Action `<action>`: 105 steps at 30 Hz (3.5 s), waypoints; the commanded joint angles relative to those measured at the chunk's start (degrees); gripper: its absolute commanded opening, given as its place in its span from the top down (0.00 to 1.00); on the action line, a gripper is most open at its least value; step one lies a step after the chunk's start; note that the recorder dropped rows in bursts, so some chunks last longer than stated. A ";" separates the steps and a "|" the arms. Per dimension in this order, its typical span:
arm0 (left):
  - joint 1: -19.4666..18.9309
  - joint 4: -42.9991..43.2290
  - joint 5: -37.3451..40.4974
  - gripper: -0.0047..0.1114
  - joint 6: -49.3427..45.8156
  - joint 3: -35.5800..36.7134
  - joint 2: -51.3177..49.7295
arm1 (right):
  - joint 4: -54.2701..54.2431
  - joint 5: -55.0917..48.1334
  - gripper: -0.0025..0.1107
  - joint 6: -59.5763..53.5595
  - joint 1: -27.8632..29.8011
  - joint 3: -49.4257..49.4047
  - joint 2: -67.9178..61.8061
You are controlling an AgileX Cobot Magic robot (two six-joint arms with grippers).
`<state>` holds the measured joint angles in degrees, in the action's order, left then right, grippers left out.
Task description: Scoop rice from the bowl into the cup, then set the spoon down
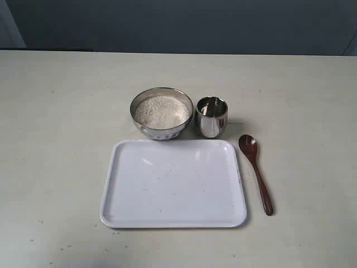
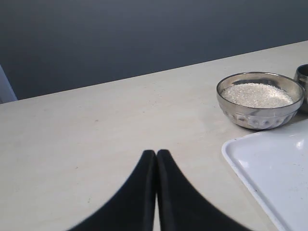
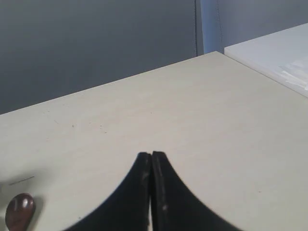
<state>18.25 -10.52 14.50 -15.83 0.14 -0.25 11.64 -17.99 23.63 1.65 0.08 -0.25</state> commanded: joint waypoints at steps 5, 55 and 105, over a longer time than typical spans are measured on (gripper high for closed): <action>0.28 0.08 -0.80 0.96 0.26 -0.14 0.25 | 0.22 0.37 0.99 -0.28 0.33 -0.08 0.25; 0.28 0.08 -0.80 0.96 0.26 -0.14 0.25 | -13.99 -28.77 0.99 -28.46 0.22 51.32 -34.60; 0.28 0.08 -0.80 0.96 0.26 -0.14 0.25 | -24.98 -27.17 0.99 -34.16 -31.95 53.90 -101.58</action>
<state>18.25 -10.52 14.50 -15.72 0.14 -0.25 -13.18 -45.77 -9.99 -30.22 53.89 -101.70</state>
